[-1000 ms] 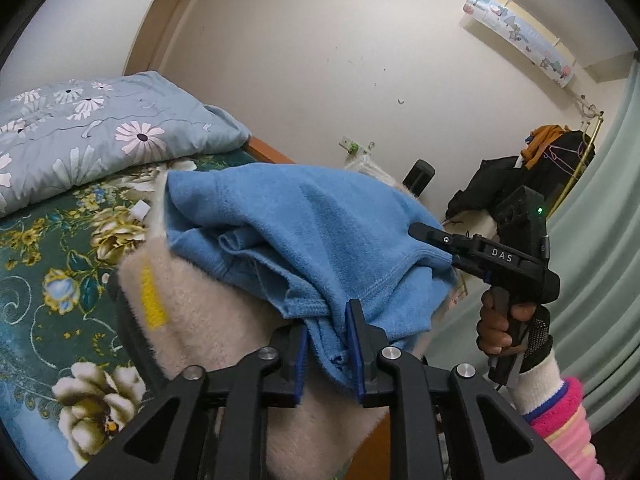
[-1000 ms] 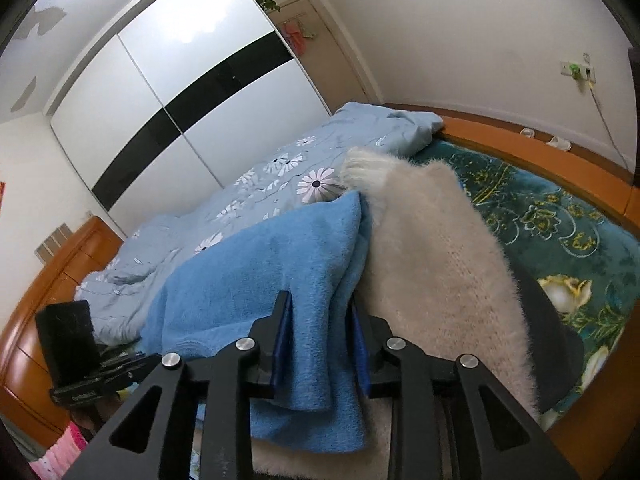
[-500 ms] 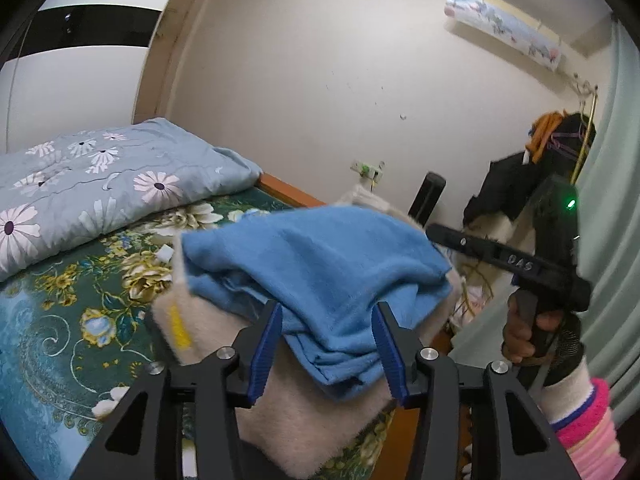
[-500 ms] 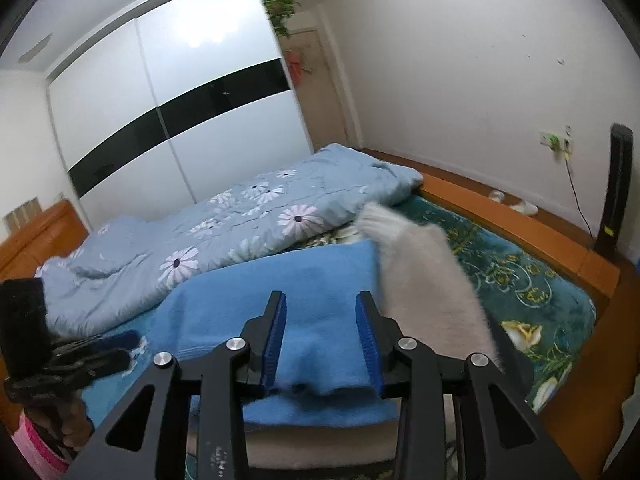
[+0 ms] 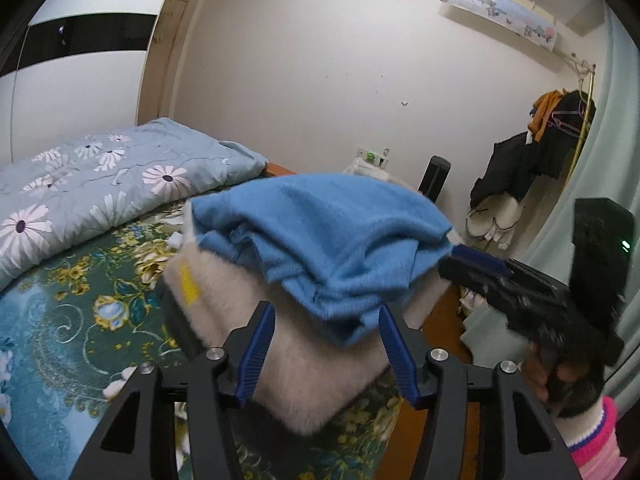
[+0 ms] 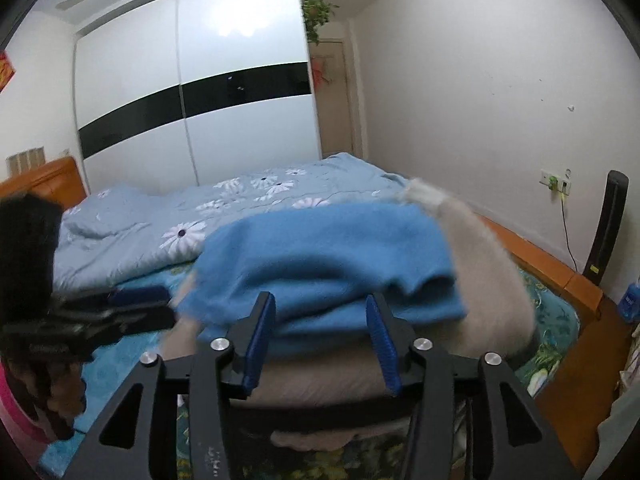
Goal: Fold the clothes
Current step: 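Lower the sweatshirt onto the beige fleece atop the stack with both grippers, then open both grippers and pull them back from the stack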
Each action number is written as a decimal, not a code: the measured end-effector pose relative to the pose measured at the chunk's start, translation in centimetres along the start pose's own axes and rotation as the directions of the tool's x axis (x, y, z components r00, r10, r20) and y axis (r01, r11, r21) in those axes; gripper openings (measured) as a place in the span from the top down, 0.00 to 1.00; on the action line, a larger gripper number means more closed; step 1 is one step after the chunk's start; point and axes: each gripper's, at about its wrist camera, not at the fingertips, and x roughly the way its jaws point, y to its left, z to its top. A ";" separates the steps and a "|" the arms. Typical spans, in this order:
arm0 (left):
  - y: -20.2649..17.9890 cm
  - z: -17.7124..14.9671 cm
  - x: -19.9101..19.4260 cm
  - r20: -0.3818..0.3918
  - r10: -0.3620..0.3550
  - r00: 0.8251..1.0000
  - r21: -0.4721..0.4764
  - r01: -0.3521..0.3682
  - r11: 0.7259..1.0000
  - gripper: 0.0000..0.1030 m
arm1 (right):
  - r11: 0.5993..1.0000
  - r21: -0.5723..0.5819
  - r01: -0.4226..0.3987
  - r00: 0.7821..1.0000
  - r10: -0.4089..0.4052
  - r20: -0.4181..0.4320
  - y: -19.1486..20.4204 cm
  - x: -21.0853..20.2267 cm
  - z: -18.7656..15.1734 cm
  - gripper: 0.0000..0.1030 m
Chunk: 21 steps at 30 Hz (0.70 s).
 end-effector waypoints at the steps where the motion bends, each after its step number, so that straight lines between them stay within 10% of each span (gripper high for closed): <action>1: -0.1 -0.5 -0.2 0.000 0.006 1.000 0.006 -0.006 1.000 0.43 | 1.000 0.001 0.002 1.000 -0.002 0.002 0.5 -0.1 -0.7 0.37; 21: 0.9 -7.5 -4.0 -0.009 0.109 0.994 -0.024 -0.109 0.994 0.15 | 0.985 0.164 0.048 0.998 -0.052 0.020 4.4 -1.1 -7.6 0.04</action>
